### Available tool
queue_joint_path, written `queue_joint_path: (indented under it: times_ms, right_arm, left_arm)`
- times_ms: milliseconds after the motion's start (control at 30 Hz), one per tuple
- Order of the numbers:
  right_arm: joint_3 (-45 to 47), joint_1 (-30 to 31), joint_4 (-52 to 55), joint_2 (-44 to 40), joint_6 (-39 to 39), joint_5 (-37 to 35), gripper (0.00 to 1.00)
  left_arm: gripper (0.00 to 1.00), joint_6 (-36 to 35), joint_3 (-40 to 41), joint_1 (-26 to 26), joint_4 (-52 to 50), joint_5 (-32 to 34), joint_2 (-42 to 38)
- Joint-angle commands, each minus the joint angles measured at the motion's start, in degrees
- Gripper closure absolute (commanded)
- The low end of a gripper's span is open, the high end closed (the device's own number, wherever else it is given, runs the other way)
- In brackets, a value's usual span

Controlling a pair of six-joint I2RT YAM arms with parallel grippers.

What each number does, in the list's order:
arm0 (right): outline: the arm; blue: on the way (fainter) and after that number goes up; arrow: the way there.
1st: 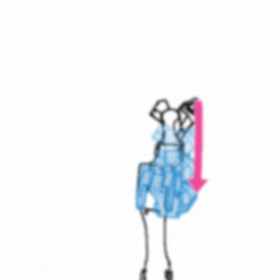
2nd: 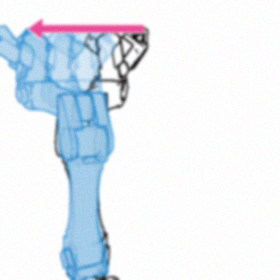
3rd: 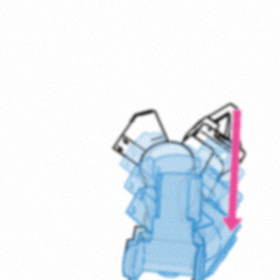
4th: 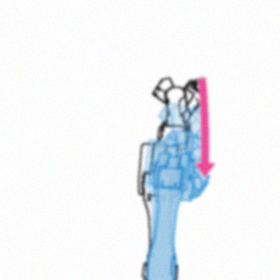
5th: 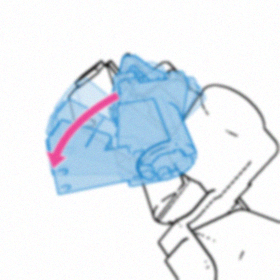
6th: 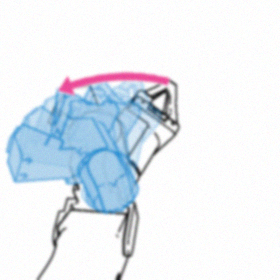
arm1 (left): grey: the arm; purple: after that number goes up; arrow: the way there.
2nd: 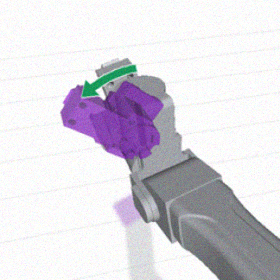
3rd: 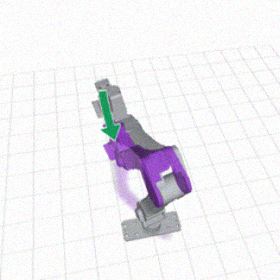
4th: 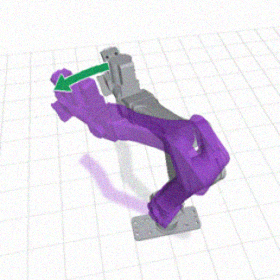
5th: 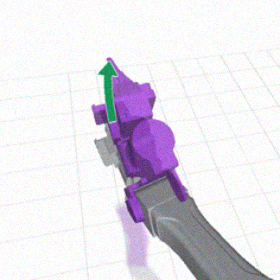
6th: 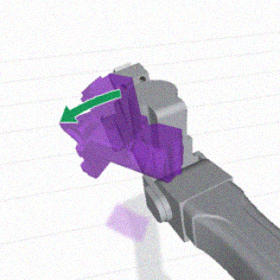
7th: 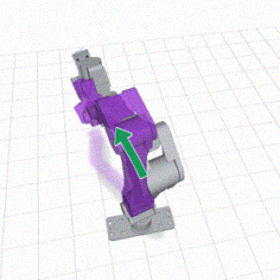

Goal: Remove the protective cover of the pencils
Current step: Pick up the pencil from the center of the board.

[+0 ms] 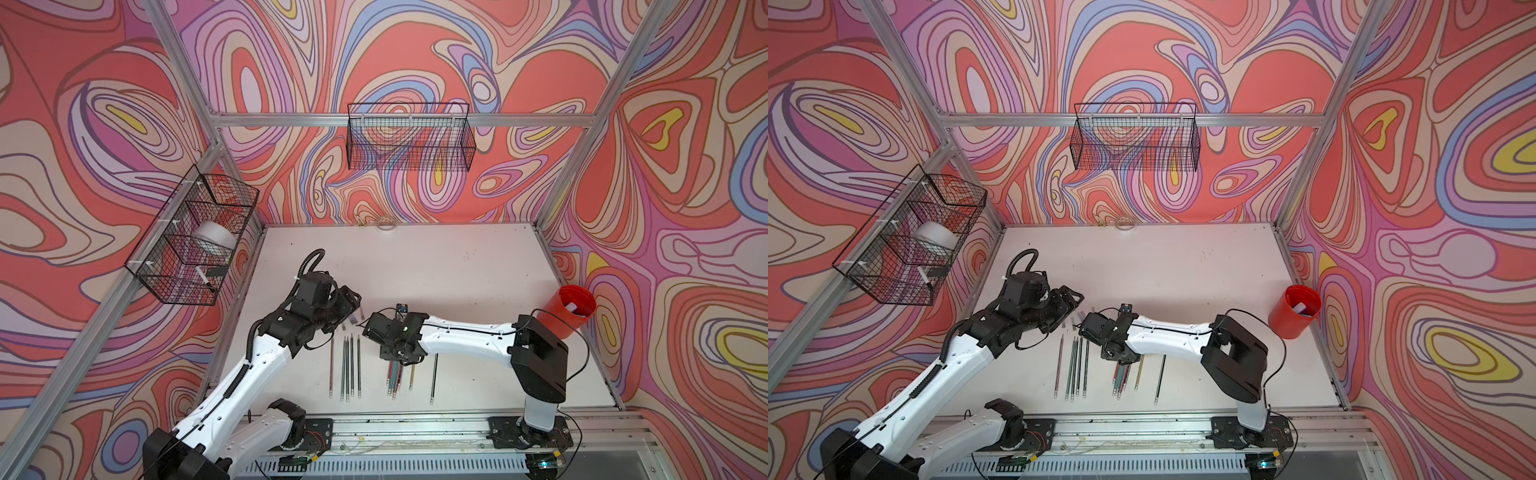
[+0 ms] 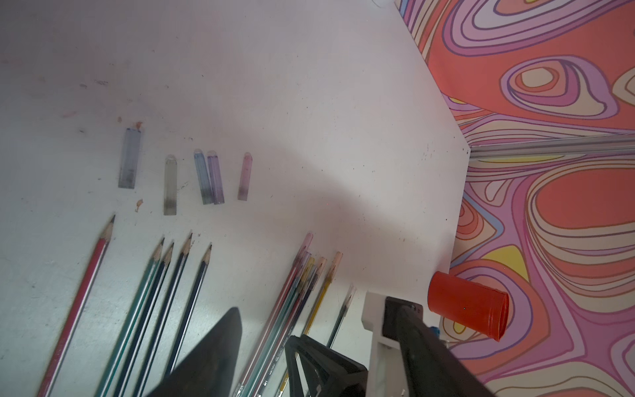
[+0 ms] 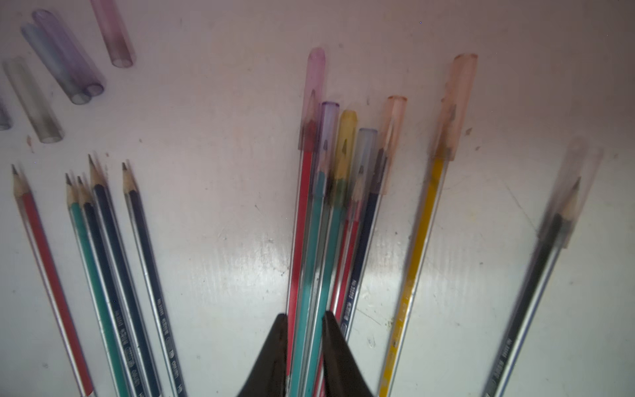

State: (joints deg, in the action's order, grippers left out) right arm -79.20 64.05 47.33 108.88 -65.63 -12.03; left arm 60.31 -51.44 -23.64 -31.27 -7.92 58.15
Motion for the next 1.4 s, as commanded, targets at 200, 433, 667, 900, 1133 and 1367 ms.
queue_joint_path:
  times_ms: [200,433,667,900,1133,1367]
  right_arm:
    - [-5.6,-0.5,0.8,4.6,1.8,-0.4,0.82]
    - [-5.3,-0.9,1.5,5.9,0.7,-0.7,0.82]
    - [-4.6,-1.0,1.2,6.8,0.2,-0.8,0.82]
    - [-4.3,-1.1,0.8,8.3,0.0,-0.3,0.82]
    - [-4.6,-1.1,0.3,9.5,0.0,0.2,0.82]
    - [-4.6,-1.4,-0.2,10.6,0.1,0.7,0.82]
  left_arm:
    - [0.26,-4.2,-4.9,1.8,-7.1,4.5,-0.1]
    - [0.25,-5.3,-4.4,4.7,-7.7,2.8,-1.1]
    - [0.26,-4.9,-3.0,5.3,-7.2,1.7,-1.8]
    - [0.26,-4.4,-2.0,5.6,-7.2,1.3,-2.9]
    - [0.27,-4.2,-2.0,5.7,-7.1,1.1,-2.7]
    - [0.27,-4.0,-2.0,5.7,-7.2,1.1,-3.2]
